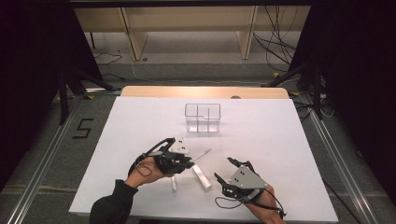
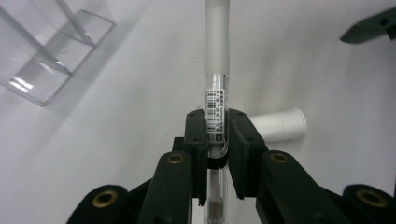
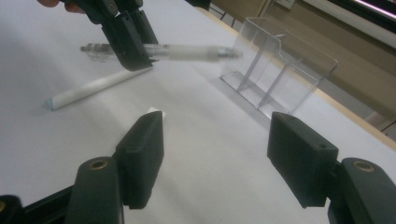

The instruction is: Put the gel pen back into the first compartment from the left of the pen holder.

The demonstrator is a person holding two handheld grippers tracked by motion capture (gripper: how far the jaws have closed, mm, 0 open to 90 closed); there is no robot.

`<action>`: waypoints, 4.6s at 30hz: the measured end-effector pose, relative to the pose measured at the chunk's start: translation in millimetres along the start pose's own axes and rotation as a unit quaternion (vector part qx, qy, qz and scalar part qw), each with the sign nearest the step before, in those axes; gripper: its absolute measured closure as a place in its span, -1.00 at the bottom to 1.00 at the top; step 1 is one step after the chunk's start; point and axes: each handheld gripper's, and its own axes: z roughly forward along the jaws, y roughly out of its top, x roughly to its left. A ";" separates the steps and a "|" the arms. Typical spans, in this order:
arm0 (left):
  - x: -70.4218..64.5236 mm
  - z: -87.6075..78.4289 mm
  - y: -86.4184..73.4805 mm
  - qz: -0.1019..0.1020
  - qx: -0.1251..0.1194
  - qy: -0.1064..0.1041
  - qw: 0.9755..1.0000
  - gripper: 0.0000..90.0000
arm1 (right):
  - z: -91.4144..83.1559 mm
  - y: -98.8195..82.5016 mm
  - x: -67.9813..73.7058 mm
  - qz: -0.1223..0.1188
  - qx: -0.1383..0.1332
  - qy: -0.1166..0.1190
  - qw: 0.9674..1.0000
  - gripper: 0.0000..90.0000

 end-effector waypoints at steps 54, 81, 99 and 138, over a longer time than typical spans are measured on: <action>102.2 2.5 43.8 -0.221 -0.197 0.106 0.949 0.74 | -11.3 -24.7 -7.6 0.135 0.015 0.044 0.990 -0.42; 137.5 13.3 69.1 -0.250 -0.223 0.146 0.931 0.74 | -12.2 -28.2 -9.7 0.151 0.014 0.052 0.987 -0.54; 142.4 37.0 79.8 -0.257 -0.222 0.150 0.928 0.74 | -12.9 -27.6 -9.5 0.146 0.012 0.052 0.988 -0.54; 143.2 60.5 65.7 -0.268 -0.207 0.162 0.927 0.74 | -12.9 -27.1 -7.8 0.141 0.014 0.056 0.988 -0.52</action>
